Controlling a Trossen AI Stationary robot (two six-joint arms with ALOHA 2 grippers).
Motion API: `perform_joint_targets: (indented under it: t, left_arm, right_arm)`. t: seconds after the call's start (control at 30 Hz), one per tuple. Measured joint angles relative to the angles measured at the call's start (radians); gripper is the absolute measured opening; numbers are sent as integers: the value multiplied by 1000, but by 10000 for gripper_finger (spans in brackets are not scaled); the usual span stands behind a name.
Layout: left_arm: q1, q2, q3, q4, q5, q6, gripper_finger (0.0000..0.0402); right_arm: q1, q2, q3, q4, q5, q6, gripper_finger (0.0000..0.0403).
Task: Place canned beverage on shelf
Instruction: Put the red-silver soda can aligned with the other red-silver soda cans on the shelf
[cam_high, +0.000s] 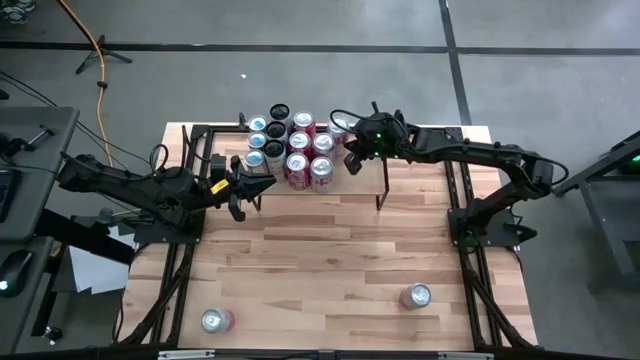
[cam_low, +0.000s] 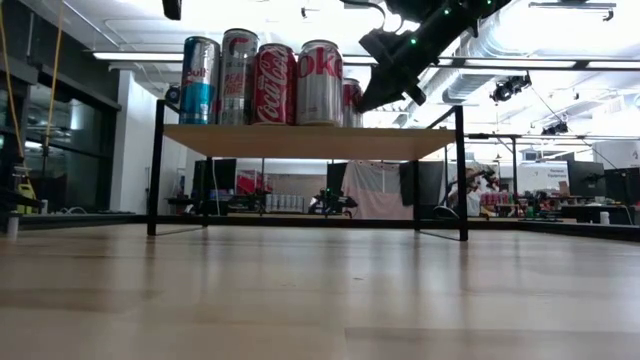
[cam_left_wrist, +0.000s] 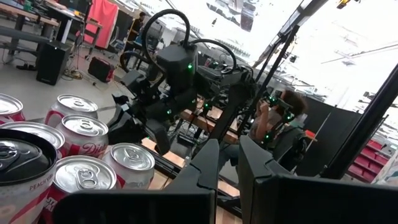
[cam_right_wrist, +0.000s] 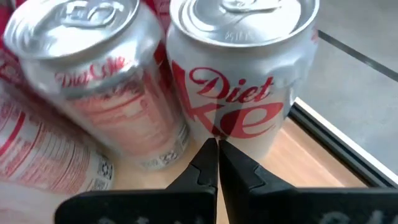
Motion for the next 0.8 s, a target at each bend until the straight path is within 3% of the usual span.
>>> perform_joint_targets:
  t: [0.47,0.8]
  left_arm:
    - [0,0,0,0,0,0,0]
    - [0,0,0,0,0,0,0]
  right_arm:
    - [-18,0,0,80,-17,8,0]
    - [-20,-39,0,-18,-30,-35,0]
